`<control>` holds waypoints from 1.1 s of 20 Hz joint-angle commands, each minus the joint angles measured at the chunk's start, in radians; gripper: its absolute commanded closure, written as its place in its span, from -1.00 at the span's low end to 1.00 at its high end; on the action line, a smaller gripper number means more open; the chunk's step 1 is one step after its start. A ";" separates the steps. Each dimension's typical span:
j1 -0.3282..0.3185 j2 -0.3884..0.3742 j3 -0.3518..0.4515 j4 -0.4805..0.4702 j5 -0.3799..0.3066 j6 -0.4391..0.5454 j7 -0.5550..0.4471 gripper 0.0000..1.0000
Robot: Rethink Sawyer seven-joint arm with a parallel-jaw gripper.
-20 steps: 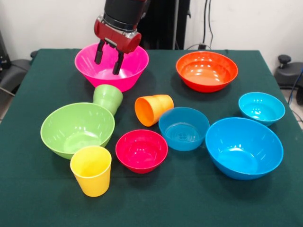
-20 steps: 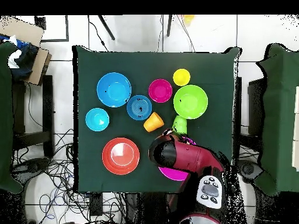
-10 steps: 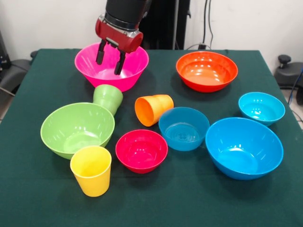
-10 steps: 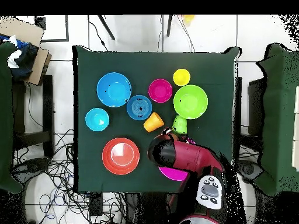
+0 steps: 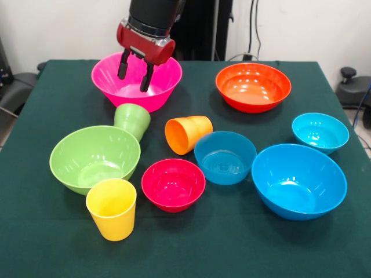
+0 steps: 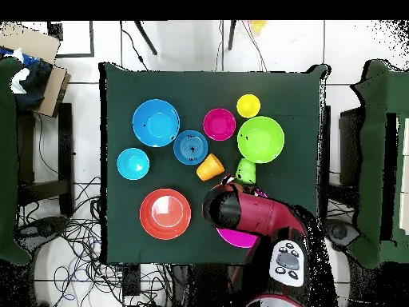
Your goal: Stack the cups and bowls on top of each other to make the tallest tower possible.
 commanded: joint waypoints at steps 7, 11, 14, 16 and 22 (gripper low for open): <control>-0.025 0.019 0.123 0.002 -0.070 0.081 -0.023 -1.00; -0.018 0.006 0.119 0.008 -0.070 0.089 -0.022 -1.00; -0.017 0.005 0.119 0.009 -0.071 0.088 -0.022 -1.00; -0.017 0.003 0.118 0.011 -0.071 0.089 -0.023 -1.00; -0.015 0.004 0.119 0.020 -0.071 0.079 -0.017 -1.00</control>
